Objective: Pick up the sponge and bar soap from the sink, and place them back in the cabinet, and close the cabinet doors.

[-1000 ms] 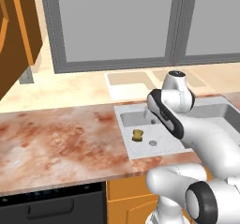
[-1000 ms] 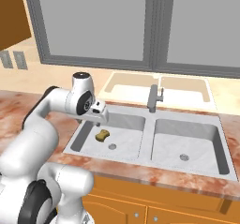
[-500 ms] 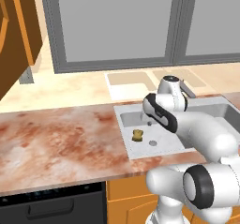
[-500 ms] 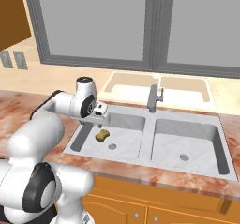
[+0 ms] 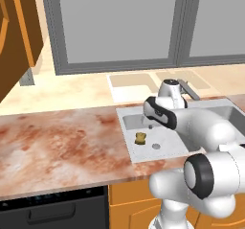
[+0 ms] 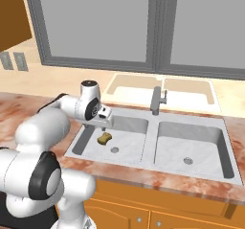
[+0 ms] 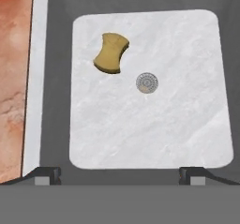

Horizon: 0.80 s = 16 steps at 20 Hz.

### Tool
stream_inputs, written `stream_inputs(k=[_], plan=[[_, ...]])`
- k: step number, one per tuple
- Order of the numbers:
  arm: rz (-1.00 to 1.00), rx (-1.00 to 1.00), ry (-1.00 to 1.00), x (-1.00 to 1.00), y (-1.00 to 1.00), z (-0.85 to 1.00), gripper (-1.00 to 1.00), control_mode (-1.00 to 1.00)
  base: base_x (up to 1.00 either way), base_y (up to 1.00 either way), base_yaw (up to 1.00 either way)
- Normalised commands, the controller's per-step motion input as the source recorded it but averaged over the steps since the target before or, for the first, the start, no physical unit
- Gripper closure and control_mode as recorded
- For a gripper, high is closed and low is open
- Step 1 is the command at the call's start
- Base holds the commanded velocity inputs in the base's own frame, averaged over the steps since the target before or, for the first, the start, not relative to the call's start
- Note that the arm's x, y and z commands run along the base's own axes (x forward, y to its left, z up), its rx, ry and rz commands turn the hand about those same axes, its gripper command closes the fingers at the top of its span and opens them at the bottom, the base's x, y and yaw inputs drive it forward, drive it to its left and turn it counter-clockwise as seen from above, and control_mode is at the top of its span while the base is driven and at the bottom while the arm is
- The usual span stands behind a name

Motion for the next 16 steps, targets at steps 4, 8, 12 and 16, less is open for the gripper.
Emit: stream_inputs(k=[4,8,12,16], plan=[[0.00,0.00,0.02,0.16,0.00,-0.14,-1.00,-1.00,0.00,0.00,0.00],[0.00,0.00,0.00,0.21,0.01,-0.18,-1.00,-1.00,0.00,0.00,0.00],[0.00,0.00,0.00,0.28,0.02,-0.22,-1.00,-1.00,0.00,0.00,0.00],[0.00,0.00,0.00,0.27,0.04,-0.25,-1.00,-1.00,0.00,0.00,0.00]])
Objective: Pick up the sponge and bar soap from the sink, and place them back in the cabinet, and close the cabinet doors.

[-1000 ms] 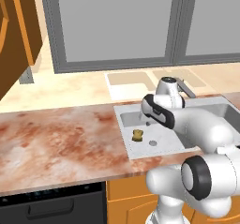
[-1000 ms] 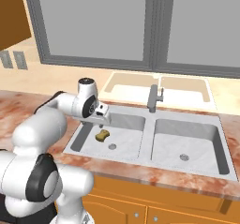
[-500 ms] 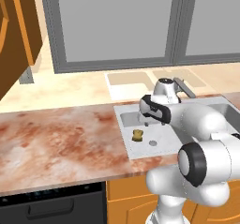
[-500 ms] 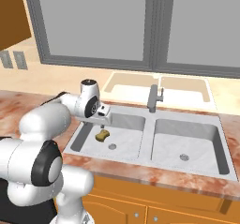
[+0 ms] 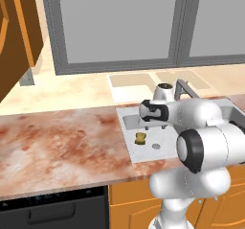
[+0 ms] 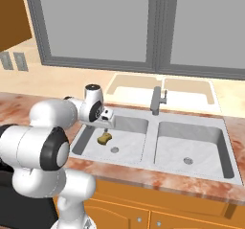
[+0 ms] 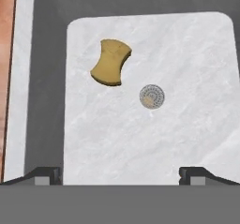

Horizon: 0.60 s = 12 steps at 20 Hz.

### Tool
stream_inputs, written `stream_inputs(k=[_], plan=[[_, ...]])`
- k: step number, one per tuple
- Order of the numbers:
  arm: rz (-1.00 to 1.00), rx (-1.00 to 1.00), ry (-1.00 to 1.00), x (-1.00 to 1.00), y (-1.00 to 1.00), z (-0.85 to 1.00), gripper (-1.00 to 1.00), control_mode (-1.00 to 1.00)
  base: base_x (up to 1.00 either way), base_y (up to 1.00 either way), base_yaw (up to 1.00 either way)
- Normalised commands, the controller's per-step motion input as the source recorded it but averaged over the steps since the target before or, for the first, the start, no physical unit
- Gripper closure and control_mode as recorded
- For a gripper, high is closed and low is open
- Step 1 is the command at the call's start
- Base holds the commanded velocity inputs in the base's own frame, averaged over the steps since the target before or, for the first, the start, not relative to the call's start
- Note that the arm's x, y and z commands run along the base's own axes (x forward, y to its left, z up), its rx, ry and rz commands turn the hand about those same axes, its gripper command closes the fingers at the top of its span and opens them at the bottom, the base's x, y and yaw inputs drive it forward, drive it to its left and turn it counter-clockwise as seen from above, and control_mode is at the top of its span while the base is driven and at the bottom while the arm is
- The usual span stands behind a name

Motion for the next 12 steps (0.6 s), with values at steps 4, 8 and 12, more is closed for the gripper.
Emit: stream_inputs(k=[4,8,12], plan=[[0.00,0.00,0.00,0.27,0.03,-0.25,-1.00,-1.00,0.00,0.00,0.00],[0.00,0.00,0.00,0.25,0.02,-0.24,-1.00,-1.00,0.00,0.00,0.00],[0.00,0.00,0.00,0.21,0.02,-0.25,-1.00,-1.00,0.00,0.00,0.00]])
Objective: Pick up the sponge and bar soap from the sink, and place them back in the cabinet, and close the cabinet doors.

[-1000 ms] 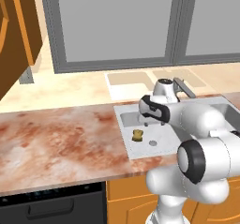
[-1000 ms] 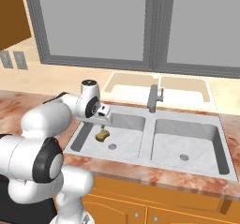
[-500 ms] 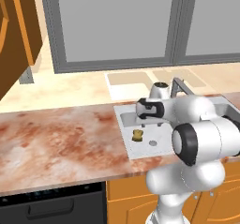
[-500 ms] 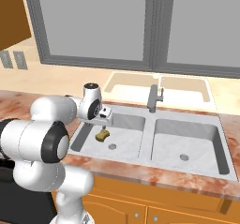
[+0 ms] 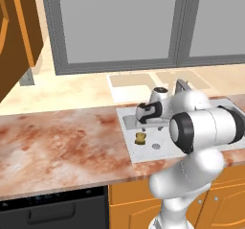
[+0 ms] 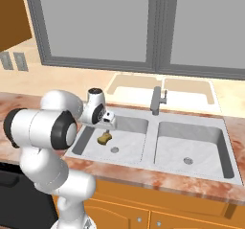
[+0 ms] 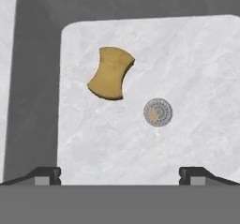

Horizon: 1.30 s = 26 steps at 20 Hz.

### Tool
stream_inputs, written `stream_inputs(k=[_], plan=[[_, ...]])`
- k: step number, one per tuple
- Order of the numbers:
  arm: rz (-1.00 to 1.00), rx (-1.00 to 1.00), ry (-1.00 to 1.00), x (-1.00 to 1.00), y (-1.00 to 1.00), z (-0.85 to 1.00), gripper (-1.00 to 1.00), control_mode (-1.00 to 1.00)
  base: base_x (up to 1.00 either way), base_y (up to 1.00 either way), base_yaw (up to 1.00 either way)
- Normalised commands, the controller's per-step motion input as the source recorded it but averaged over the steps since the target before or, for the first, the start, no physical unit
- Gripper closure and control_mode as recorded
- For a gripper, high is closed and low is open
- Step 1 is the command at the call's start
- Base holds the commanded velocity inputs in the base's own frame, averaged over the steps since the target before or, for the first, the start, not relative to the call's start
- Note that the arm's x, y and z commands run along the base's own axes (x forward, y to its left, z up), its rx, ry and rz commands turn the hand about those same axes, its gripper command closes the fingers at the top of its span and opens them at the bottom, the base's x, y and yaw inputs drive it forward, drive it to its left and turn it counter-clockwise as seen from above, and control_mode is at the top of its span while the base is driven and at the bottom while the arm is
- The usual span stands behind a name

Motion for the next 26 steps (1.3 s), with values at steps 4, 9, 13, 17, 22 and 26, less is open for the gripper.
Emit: stream_inputs(k=[4,9,13,17,22,26], plan=[[0.00,0.00,0.00,0.27,0.01,-0.25,-1.00,-1.00,0.00,0.00,0.00],[0.00,0.00,0.00,0.30,0.00,-0.23,-1.00,-1.00,0.00,0.00,0.00],[0.00,0.00,0.00,0.30,0.00,-0.23,-1.00,-1.00,0.00,0.00,0.00],[0.00,0.00,0.00,0.26,0.00,-0.27,-1.00,-1.00,0.00,0.00,0.00],[0.00,0.00,0.00,0.28,0.01,-0.28,-1.00,-1.00,0.00,0.00,0.00],[0.00,0.00,0.00,0.25,0.02,-0.24,-1.00,-1.00,0.00,0.00,0.00]])
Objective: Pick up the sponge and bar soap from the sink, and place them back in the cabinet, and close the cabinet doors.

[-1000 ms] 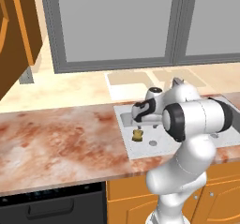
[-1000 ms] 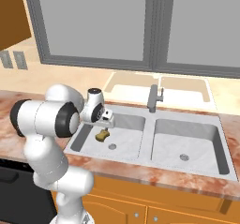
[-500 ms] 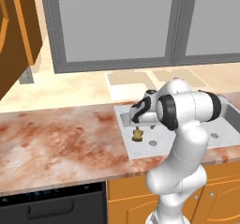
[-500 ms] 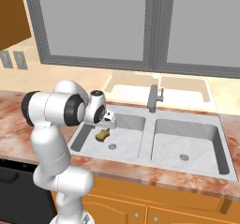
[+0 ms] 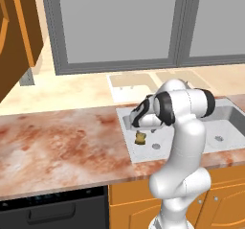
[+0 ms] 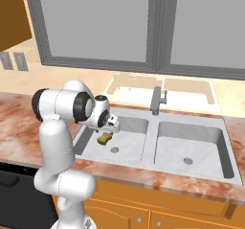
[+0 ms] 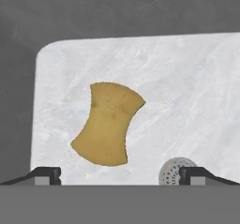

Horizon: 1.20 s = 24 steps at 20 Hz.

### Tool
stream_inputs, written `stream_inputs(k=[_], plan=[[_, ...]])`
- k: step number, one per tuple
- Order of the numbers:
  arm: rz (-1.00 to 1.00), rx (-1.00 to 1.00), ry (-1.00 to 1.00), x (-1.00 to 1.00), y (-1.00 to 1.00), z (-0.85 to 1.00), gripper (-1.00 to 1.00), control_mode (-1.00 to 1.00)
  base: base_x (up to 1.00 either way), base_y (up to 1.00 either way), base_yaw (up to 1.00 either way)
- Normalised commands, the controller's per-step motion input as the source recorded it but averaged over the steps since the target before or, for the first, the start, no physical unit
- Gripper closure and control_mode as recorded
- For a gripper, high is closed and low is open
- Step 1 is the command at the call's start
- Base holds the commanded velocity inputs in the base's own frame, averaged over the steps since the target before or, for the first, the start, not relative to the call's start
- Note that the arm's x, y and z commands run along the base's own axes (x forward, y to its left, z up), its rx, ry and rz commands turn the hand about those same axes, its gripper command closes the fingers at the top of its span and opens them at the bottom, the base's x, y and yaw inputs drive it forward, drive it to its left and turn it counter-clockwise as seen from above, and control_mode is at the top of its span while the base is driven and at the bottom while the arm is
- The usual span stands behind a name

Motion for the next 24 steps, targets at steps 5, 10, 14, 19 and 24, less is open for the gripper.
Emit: stream_inputs(k=[5,10,14,19,24], plan=[[0.00,0.00,0.02,0.11,0.02,-0.19,-1.00,-1.00,0.00,0.00,0.00],[0.00,0.00,0.03,0.08,0.03,-0.16,-1.00,-1.00,0.00,0.00,0.00],[0.00,0.00,0.04,0.12,0.04,-0.15,-1.00,-1.00,0.00,0.00,0.00],[0.00,0.00,0.03,0.16,0.04,-0.13,-1.00,-1.00,0.00,0.00,0.00],[0.00,0.00,0.04,0.12,0.01,-0.13,-1.00,-1.00,0.00,0.00,0.00]])
